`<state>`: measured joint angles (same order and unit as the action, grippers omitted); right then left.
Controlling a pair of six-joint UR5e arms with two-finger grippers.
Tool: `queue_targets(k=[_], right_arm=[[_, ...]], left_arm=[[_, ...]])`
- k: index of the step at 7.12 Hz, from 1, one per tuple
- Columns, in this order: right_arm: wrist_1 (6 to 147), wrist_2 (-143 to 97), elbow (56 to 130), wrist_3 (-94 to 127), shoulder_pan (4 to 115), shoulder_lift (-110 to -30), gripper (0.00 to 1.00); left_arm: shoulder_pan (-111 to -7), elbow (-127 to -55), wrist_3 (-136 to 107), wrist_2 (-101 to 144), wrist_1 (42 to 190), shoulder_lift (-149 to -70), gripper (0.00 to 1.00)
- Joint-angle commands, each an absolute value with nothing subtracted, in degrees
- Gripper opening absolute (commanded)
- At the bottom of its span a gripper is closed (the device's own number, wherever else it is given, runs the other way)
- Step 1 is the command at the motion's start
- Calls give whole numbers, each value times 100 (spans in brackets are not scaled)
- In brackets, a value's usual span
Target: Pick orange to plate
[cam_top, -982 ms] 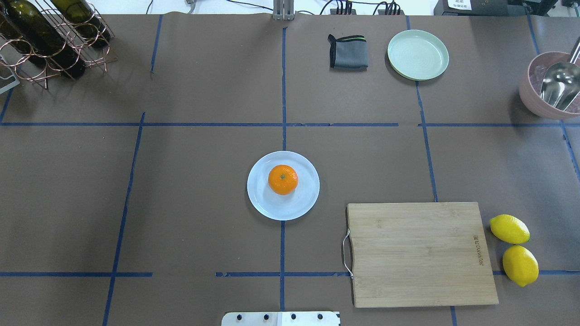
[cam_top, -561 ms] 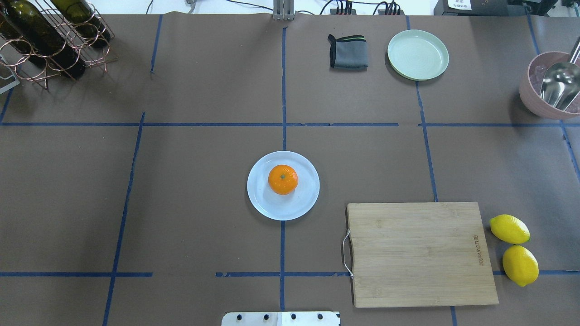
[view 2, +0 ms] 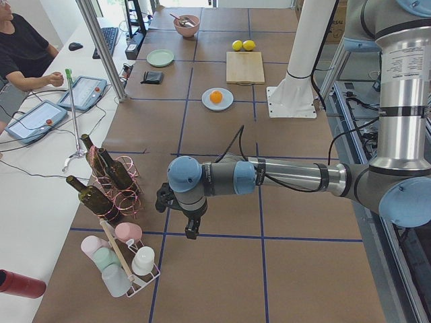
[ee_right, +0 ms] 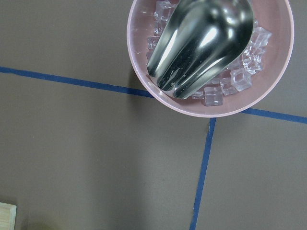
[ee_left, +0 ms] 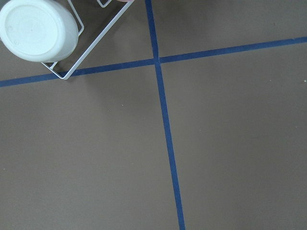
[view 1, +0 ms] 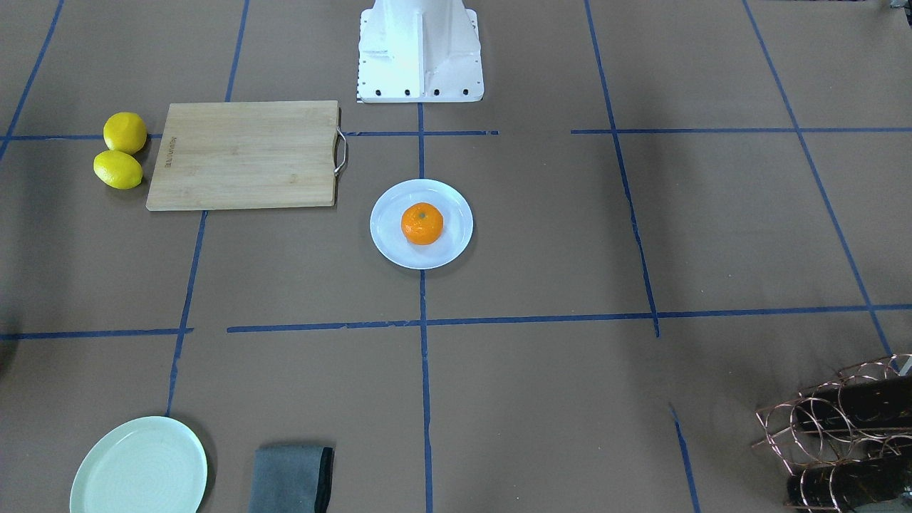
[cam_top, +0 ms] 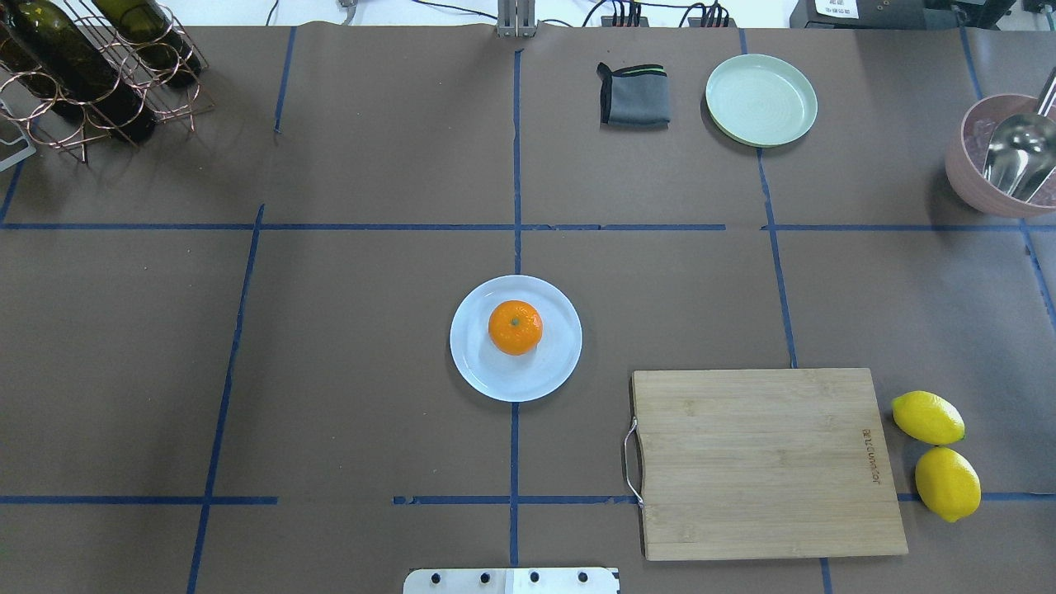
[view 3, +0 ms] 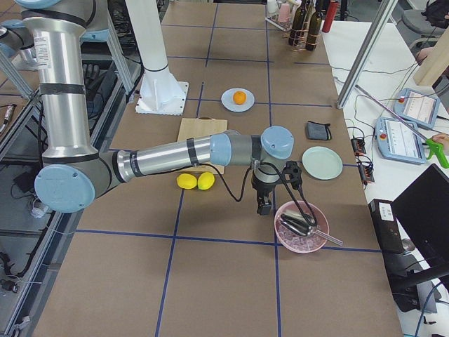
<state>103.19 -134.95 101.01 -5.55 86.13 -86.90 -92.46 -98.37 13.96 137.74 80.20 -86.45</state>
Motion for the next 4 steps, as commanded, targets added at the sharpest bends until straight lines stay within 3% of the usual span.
queue_targets(k=[1,4], right_arm=[[10318,-13482,10107,-554,8605,-8675,100],[10318,-13500,10055,-562,8613,-8754,100]], left_arm=[[-9237,-9800,1380,13772,8016,-8657,100],[-9237,-9774,1389,13781,8033,-8736,100]])
